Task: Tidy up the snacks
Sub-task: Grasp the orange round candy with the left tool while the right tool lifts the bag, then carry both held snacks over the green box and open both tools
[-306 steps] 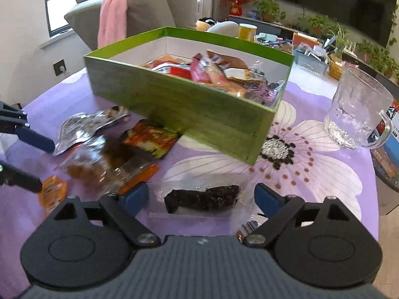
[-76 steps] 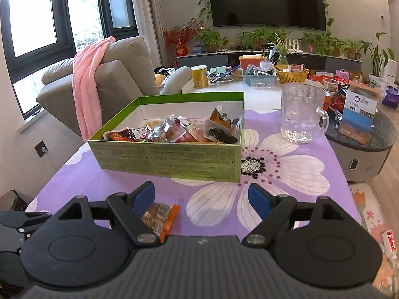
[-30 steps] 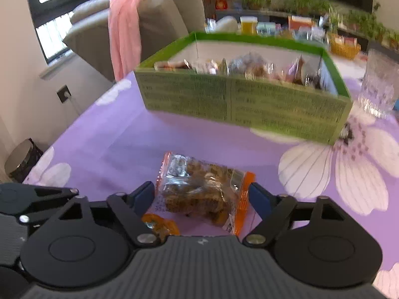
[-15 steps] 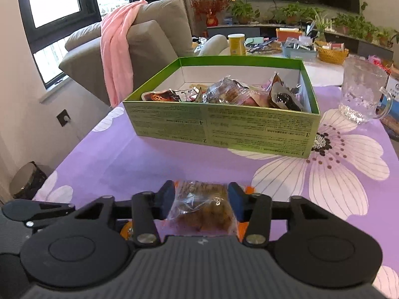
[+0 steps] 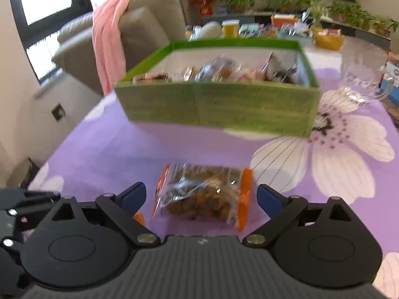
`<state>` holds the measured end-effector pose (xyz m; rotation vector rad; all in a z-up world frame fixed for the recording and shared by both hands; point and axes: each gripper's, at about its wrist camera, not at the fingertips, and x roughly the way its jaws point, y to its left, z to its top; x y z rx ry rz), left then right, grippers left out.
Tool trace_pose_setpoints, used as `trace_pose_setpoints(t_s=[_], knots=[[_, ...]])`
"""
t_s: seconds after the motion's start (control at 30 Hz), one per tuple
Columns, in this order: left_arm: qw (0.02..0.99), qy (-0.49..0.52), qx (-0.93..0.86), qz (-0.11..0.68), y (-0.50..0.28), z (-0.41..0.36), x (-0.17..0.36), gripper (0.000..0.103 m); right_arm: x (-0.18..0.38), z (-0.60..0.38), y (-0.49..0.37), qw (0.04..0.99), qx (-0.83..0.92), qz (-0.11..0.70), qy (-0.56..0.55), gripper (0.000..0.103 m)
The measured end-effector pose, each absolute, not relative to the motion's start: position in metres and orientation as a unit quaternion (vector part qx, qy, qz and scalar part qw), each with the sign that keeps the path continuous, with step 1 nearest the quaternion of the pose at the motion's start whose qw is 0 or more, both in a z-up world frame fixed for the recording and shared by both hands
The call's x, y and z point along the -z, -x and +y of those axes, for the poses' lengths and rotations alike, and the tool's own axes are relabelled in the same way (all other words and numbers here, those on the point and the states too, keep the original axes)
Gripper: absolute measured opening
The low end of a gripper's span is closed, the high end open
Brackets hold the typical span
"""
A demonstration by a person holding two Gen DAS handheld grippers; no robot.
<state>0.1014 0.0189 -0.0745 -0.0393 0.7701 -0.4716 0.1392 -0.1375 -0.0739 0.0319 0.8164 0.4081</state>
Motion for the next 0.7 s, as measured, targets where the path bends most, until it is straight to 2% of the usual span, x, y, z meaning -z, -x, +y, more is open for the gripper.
trace_pose_setpoints(t_s=[0.23,0.5,0.7], knots=[[0.901,0.020,0.216,0.376,-0.101,0.026,0.074,0.041,0.081,-0.122,-0.136,0.898,-0.196,0.390,0.054,0.052],[0.905,0.024,0.209,0.369,-0.104,0.031,0.070,0.041,0.064,-0.143,-0.136,0.907,-0.199,0.371,0.012,0.052],[0.921,0.020,0.204,0.331,-0.118,0.038,0.042,0.041,0.040,-0.149,-0.142,0.921,-0.202,0.334,0.002,0.052]])
